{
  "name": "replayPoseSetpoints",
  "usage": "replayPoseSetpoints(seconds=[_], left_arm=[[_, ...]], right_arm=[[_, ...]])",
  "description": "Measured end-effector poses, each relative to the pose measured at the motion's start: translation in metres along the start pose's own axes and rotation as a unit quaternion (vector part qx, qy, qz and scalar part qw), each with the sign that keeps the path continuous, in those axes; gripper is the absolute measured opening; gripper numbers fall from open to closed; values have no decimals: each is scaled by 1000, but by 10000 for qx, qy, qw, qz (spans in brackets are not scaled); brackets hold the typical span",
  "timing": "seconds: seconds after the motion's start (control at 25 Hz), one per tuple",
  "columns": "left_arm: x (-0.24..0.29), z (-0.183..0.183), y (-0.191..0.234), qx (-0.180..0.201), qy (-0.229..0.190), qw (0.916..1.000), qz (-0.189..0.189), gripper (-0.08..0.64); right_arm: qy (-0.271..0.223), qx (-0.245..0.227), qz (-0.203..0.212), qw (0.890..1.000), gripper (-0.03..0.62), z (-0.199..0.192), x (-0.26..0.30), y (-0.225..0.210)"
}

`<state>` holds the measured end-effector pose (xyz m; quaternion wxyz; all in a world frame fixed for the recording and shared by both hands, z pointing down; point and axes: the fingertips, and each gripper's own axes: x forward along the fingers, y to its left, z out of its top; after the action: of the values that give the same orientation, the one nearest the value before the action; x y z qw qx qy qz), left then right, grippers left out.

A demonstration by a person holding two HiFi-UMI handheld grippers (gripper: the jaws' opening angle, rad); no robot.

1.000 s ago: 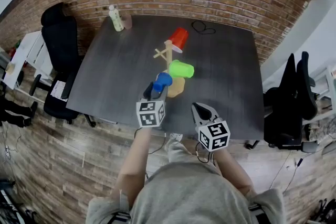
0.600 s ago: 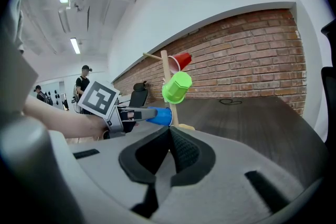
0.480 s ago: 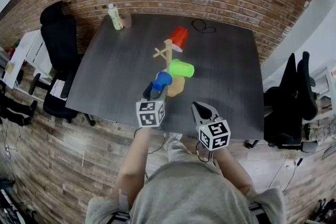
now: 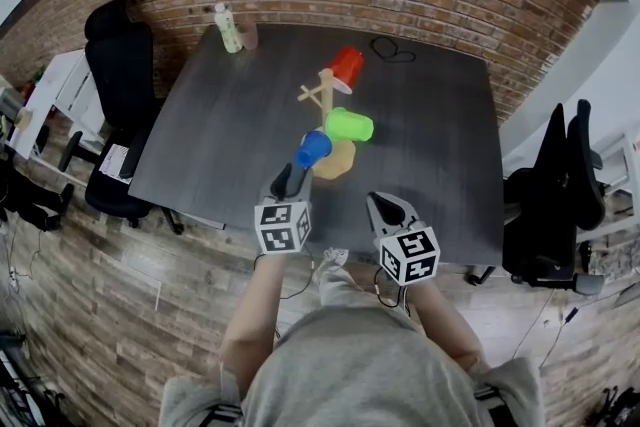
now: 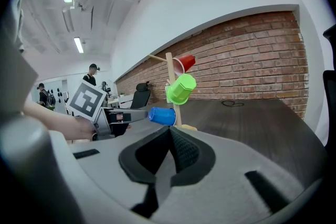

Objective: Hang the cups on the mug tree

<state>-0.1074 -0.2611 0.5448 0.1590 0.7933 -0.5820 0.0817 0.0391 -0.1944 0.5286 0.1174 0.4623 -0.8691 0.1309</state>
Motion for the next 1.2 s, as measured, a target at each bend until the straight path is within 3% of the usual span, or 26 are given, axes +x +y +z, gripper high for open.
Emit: replayPoseSetpoints(seconds=[0.48, 1.2], left_arm=[[-52, -2, 0, -278, -345, 9983, 377, 48], [-116, -22, -34, -289, -324, 9991, 16, 21]], right_arm=[[-146, -51, 77, 9999, -2, 4, -15, 12], [-372, -82, 153, 9992, -1, 5, -48, 35]])
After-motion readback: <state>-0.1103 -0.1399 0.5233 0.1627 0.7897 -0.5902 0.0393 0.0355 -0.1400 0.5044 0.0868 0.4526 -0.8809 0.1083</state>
